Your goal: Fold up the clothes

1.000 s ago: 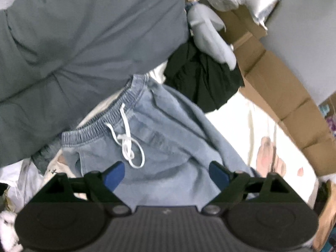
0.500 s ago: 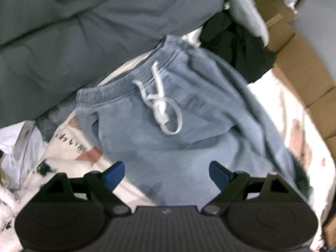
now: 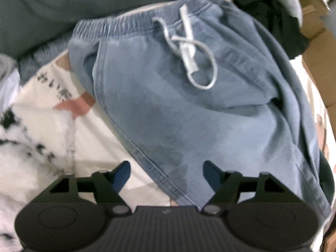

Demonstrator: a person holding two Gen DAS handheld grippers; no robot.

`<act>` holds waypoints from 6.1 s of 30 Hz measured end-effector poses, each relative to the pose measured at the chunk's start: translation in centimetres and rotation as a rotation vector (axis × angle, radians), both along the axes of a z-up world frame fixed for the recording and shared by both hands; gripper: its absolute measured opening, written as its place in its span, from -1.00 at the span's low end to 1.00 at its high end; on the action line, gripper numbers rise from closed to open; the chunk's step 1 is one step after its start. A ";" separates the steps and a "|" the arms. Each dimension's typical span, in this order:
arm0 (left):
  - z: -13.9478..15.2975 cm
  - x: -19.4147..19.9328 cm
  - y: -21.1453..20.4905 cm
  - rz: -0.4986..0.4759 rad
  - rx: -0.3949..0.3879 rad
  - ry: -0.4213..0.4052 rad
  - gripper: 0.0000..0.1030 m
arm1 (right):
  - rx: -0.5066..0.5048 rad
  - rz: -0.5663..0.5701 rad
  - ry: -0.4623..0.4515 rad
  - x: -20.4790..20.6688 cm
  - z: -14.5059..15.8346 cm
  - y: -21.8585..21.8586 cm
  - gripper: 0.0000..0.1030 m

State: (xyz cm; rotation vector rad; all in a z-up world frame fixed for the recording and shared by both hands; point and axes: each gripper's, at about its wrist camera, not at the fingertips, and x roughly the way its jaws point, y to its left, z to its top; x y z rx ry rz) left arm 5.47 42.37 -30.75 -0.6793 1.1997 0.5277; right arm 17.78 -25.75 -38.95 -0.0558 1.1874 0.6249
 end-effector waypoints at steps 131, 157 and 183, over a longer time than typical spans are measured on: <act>6.3 -0.1 -1.8 -0.121 0.001 0.019 0.40 | -0.137 0.095 -0.143 -3.3 5.4 -0.3 -0.28; 6.9 0.0 -1.7 -0.115 0.013 0.019 0.43 | -0.153 0.445 -0.348 -3.7 2.2 16.1 -0.05; 5.8 -0.3 -0.9 -0.097 0.014 0.014 0.44 | -0.282 0.501 -0.409 11.5 6.1 16.5 -0.96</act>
